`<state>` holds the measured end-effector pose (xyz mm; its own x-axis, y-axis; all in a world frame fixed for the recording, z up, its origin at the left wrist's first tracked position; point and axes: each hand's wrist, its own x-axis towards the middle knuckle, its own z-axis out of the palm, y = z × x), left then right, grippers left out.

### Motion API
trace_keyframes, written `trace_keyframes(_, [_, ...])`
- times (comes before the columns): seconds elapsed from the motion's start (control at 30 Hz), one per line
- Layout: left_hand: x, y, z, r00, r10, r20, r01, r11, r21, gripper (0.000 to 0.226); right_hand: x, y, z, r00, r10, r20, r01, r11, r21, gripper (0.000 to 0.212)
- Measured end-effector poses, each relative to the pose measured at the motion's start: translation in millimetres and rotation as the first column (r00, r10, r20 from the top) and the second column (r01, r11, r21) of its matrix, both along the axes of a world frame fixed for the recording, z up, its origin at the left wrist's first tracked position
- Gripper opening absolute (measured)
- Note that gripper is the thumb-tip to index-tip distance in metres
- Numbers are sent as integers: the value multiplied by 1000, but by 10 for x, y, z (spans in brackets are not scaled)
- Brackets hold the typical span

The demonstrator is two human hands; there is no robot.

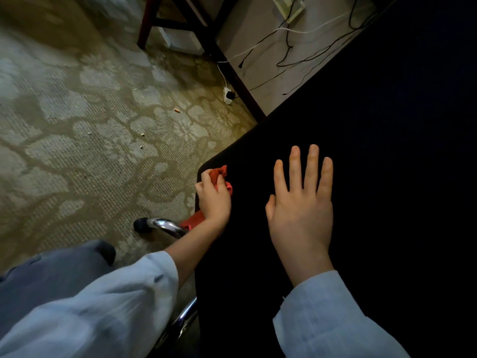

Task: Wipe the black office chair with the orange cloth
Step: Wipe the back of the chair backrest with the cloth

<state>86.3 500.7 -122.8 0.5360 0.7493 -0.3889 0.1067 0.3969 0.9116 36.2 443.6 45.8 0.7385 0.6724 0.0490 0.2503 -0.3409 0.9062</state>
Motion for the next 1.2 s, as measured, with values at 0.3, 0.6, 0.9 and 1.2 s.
trace_keyframes(0.3, [-361,-271,834,913,-15,408,-53,987,153,24,-81,-170,-76,999,35,-16,-35,998,-46,60])
trace_keyframes(0.6, [-127,4,561,887,-81,455,-111,918,380,27,-298,-354,-72,998,11,-63,-3,993,116,71])
trace_keyframes(0.9, [-224,-72,3,999,-43,29,41,997,59,30,-406,-365,-34,995,-38,-92,42,998,48,72])
trace_keyframes(1.2, [-508,-455,640,990,-15,139,-1,993,117,27,-344,-406,-49,981,30,-190,-30,1000,2,70])
